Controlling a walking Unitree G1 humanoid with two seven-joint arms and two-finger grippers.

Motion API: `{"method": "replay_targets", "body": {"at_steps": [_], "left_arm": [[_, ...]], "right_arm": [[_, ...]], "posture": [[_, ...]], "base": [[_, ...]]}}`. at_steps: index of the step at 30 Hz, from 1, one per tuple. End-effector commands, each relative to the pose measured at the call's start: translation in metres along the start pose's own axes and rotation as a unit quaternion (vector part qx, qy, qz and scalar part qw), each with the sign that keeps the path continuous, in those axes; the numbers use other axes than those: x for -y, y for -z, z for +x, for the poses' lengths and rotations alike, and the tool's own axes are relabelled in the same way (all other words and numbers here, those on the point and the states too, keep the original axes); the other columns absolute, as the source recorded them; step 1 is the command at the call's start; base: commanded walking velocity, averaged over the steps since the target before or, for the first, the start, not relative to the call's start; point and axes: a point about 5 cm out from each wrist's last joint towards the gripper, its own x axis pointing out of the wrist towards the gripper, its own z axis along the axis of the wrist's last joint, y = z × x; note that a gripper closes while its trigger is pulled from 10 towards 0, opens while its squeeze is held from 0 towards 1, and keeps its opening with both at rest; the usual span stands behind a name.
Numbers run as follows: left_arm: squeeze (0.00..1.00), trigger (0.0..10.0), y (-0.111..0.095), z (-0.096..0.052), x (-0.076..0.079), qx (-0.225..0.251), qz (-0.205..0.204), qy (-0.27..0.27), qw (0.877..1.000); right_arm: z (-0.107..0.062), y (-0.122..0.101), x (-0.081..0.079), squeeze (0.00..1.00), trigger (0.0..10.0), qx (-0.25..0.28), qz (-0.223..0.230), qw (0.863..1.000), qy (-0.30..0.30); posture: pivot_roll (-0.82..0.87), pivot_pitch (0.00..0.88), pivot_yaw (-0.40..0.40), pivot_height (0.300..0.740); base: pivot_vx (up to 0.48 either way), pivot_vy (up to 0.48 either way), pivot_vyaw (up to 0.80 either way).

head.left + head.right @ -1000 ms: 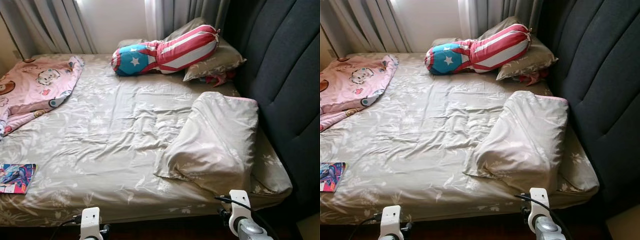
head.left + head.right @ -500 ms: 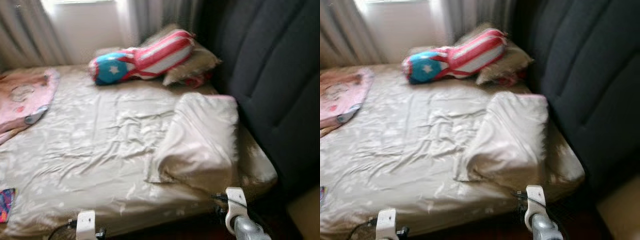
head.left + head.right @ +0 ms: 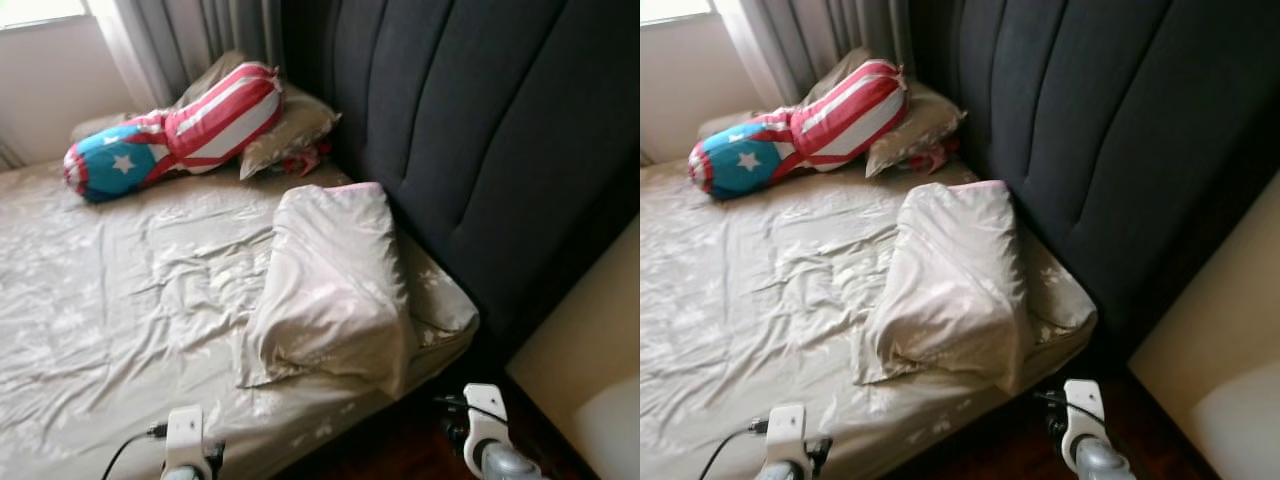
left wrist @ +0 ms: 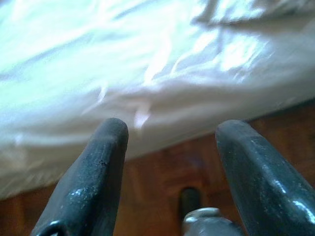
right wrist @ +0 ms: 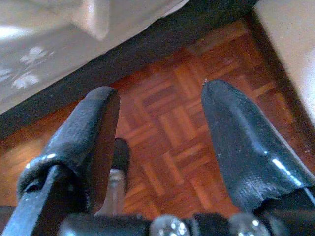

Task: Clean up the room

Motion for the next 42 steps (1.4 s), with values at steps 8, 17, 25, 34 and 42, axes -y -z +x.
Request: {"method": "replay_targets", "body": {"at_steps": [8, 17, 25, 34, 42], "left_arm": [[0.00, 10.0, 0.0141, -0.0036, -0.0088, -0.024, -0.007, -0.011, 1.000], [0.00, 10.0, 0.0146, -0.0037, -0.0086, -0.026, -0.008, -0.011, 1.000], [0.00, 10.0, 0.0147, -0.0037, -0.0085, -0.026, -0.010, -0.011, 1.000], [0.00, 10.0, 0.0147, -0.0037, -0.0087, -0.026, -0.010, -0.011, 1.000], [0.00, 10.0, 0.0144, -0.0037, -0.0088, -0.025, -0.009, -0.012, 1.000]], "right_arm": [[0.0014, -0.0072, -0.0079, 0.00, 10.0, 0.015, 0.004, 1.000, -0.010], [0.0013, -0.0071, -0.0077, 0.00, 10.0, 0.015, 0.003, 1.000, -0.011], [0.0013, -0.0072, -0.0077, 0.00, 10.0, 0.015, 0.001, 1.000, -0.012], [0.0013, -0.0072, -0.0078, 0.00, 10.0, 0.015, 0.000, 1.000, -0.012], [0.0014, -0.0073, -0.0080, 0.00, 10.0, 0.015, -0.001, 1.000, -0.013]], "posture": [[-0.06, 0.015, 0.025, 0.740], [-0.06, 0.014, 0.024, 0.740], [-0.06, 0.014, 0.024, 0.740], [-0.06, 0.016, 0.024, 0.740], [-0.06, 0.017, 0.024, 0.740]], "base": [[0.000, 0.000, 0.00], [0.242, 0.000, 0.00], [0.303, 0.000, 0.00], [0.297, 0.000, 0.00], [0.095, 0.000, 0.00]]}}
